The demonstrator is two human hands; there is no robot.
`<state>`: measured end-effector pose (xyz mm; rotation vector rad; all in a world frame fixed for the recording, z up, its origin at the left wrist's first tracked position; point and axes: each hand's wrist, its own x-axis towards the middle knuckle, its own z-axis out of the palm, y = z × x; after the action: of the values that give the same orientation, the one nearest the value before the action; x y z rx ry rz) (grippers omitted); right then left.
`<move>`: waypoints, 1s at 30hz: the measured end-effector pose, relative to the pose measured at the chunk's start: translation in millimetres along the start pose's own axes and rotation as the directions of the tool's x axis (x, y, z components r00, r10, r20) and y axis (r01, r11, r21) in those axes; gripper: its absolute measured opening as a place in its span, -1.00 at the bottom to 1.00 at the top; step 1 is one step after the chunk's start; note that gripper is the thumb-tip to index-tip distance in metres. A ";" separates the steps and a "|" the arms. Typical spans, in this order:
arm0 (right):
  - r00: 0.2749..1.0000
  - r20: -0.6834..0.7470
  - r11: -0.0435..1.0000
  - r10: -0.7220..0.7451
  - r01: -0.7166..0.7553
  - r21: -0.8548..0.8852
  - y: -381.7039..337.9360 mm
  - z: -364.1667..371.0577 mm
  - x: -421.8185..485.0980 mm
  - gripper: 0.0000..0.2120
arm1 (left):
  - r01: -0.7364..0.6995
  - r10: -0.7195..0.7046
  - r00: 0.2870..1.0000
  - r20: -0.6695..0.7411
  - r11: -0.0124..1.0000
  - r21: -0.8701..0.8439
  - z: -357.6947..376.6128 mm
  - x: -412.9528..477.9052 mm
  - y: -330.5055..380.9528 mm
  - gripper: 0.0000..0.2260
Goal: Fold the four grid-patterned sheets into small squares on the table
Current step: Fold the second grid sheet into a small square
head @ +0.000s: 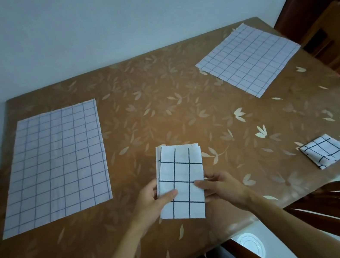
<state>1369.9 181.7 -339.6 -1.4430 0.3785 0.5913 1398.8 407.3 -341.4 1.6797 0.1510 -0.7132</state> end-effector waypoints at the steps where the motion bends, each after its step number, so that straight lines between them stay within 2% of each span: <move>1: 1.000 0.003 1.000 -0.009 0.009 -0.016 -1.1 -1.3 -0.8 -0.74 | 0.008 -0.008 0.999 -0.034 1.000 0.009 1.3 0.3 0.6 -0.61; 3: 0.999 0.028 0.999 -0.018 0.019 -0.031 -4.0 -4.0 -3.0 -0.75 | 0.073 -0.074 0.996 -0.042 0.997 -0.024 2.1 -0.1 5.4 -0.50; 6: 0.996 0.083 0.999 -0.009 0.012 -0.033 -8.9 -7.3 -7.2 -0.76 | 0.234 -0.207 0.967 0.148 0.953 -0.194 -3.0 6.2 4.0 -0.25; 8: 0.995 0.098 0.999 -0.002 0.006 -0.040 -10.9 -9.8 -8.0 -0.77 | 0.256 -0.206 0.955 0.214 0.935 -0.245 -4.4 6.9 3.9 -0.36; 13: 0.996 0.087 1.000 0.025 -0.024 -0.005 -9.8 -15.9 -6.4 -0.74 | 0.234 -0.183 0.965 0.190 0.925 -0.298 -3.9 10.4 0.8 -0.49; 18: 0.995 0.093 1.000 0.027 -0.028 0.007 -10.4 -16.1 -4.9 -0.73 | 0.392 -0.280 0.905 0.319 0.839 -0.378 -4.6 7.5 3.5 -0.46; 21: 0.995 0.100 1.000 0.010 -0.011 0.003 -12.3 -16.8 -3.4 -0.72 | 0.465 -0.320 0.866 0.384 0.798 -0.383 -8.3 9.0 -1.4 -0.52; 23: 0.994 0.111 1.000 0.010 -0.010 0.001 -12.0 -18.3 -1.7 -0.69 | 0.440 -0.329 0.876 0.352 0.845 -0.306 -10.7 10.1 -2.9 -0.49; 25: 0.993 0.120 1.000 0.013 -0.015 0.014 -10.7 -20.3 0.1 -0.69 | 0.380 -0.314 0.910 0.273 0.892 -0.243 -12.2 11.5 -3.8 -0.57; 28: 0.995 0.102 0.998 0.014 -0.020 0.063 -8.0 -21.2 2.5 -0.69 | 0.287 -0.242 0.952 0.185 0.915 -0.284 -12.3 13.8 -3.9 -0.76; 30: 0.997 0.079 0.997 0.006 -0.012 0.078 -6.5 -20.0 3.1 -0.65 | 0.238 -0.206 0.970 0.131 0.919 -0.314 -11.6 15.4 -4.9 -0.74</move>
<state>1378.4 162.2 -338.3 -1.3392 0.3421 0.6320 1413.2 415.0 -352.9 1.3182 0.3774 -0.8856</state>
